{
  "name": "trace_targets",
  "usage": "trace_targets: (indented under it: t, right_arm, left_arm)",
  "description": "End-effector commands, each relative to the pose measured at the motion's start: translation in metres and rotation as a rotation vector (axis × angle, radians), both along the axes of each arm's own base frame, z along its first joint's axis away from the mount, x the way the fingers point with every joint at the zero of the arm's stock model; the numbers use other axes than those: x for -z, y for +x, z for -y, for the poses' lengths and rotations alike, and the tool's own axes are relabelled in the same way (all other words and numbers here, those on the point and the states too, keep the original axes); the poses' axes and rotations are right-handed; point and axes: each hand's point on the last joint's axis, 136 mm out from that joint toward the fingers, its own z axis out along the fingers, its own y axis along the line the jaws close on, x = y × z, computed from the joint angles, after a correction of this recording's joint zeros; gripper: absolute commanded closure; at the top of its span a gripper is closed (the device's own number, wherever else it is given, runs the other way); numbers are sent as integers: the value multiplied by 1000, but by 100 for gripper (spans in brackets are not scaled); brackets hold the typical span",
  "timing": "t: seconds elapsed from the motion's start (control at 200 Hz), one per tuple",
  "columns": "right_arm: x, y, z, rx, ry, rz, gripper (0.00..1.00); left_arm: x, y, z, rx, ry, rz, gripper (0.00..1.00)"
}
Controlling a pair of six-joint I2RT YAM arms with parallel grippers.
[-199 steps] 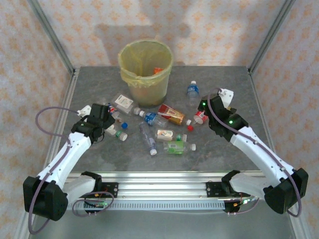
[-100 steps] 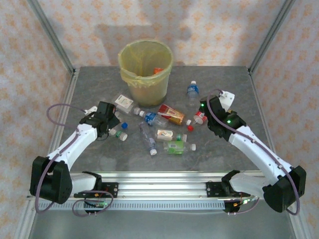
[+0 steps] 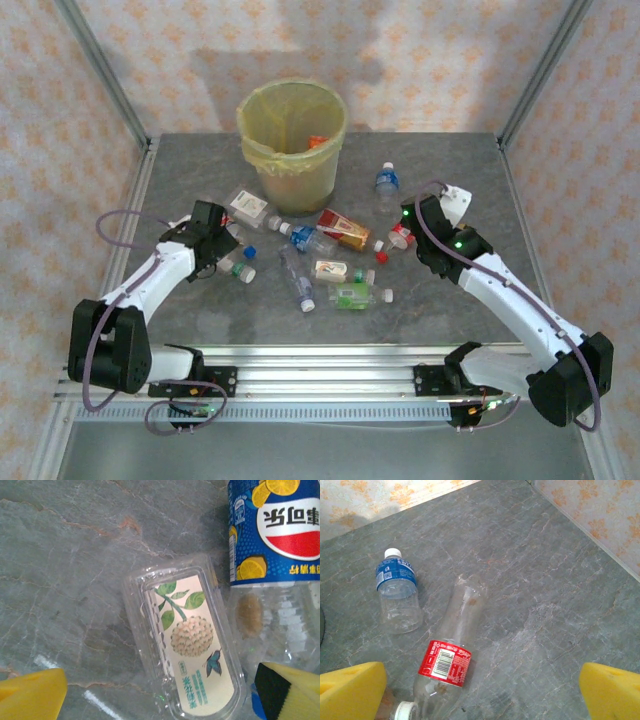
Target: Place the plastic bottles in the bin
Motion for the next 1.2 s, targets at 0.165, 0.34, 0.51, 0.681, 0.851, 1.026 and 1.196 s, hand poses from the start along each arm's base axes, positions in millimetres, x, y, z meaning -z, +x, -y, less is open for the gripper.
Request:
trace_targets:
  t: [0.165, 0.34, 0.51, 0.681, 0.851, 1.026, 1.196]
  right_arm:
    - [8, -5, 10, 38, -26, -22, 1]
    - [9, -5, 9, 38, -24, -26, 1]
    - [12, -5, 9, 37, -25, -36, 1]
    - [13, -4, 8, 37, -20, -37, 1]
    - [14, -3, 6, 33, -16, -42, 1]
    - [16, -2, 5, 32, -15, -48, 1]
    - [15, 0, 3, 27, -14, -50, 1]
  left_arm:
    - [4, 18, -2, 4, -44, 44, 5]
    - [17, 16, -4, -6, -45, 2, 8]
    - [32, 11, -6, -14, -43, -42, 10]
    - [42, 10, -7, -19, -45, -65, 14]
    - [53, 6, -9, -27, -44, -88, 16]
    - [61, 2, -13, -42, -44, -104, 25]
    - [68, 0, -15, -55, -46, -108, 28]
